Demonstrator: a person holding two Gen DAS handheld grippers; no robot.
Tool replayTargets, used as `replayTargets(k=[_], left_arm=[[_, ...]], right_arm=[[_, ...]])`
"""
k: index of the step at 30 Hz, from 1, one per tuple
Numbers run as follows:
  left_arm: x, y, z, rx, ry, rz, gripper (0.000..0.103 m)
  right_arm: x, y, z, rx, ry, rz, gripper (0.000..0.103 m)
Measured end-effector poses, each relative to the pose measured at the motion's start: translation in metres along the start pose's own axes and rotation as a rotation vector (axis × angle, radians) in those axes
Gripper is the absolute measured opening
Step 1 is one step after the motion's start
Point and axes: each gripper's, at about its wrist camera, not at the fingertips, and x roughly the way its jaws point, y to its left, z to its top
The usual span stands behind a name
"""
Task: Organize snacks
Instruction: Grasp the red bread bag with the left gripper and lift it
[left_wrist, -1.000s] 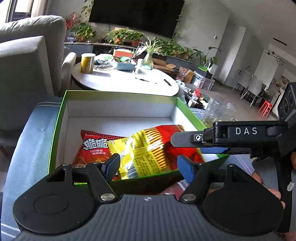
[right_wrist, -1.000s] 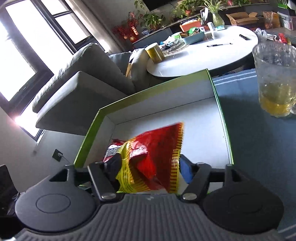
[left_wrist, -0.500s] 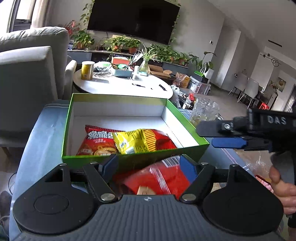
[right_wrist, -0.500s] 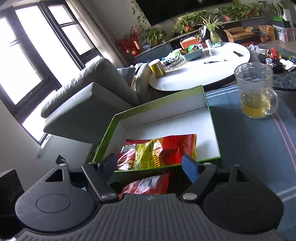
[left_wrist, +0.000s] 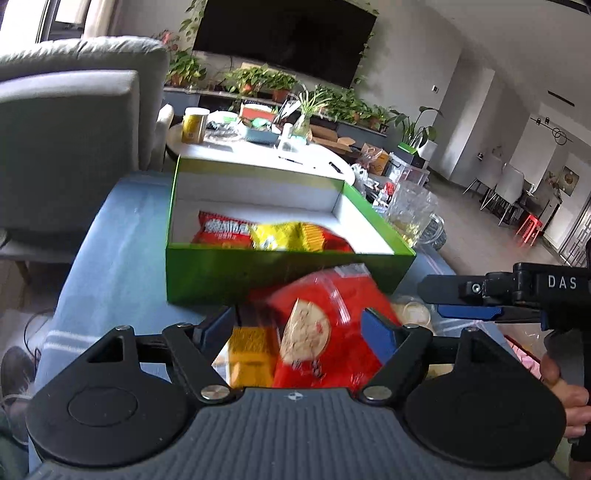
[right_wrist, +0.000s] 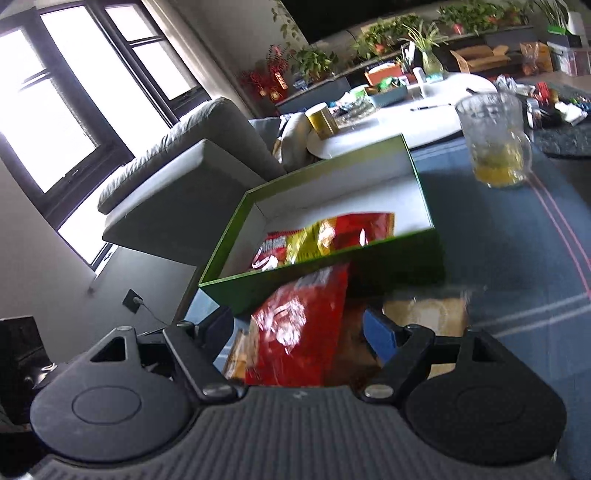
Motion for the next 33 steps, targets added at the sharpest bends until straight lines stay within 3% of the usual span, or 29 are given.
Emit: replayTargets(k=[7, 33], left_arm=[[0.014, 0.000, -0.012, 0.003, 0.057, -0.031, 0.074], [0.059, -0.005, -0.012, -0.043, 0.150, -0.143, 0.078]], right_arm=[[0.011, 0.000, -0.004, -0.006, 0.023, -0.017, 0.067], [0.057, 0.010, -0.008, -0.051, 0.096, -0.100, 0.066]])
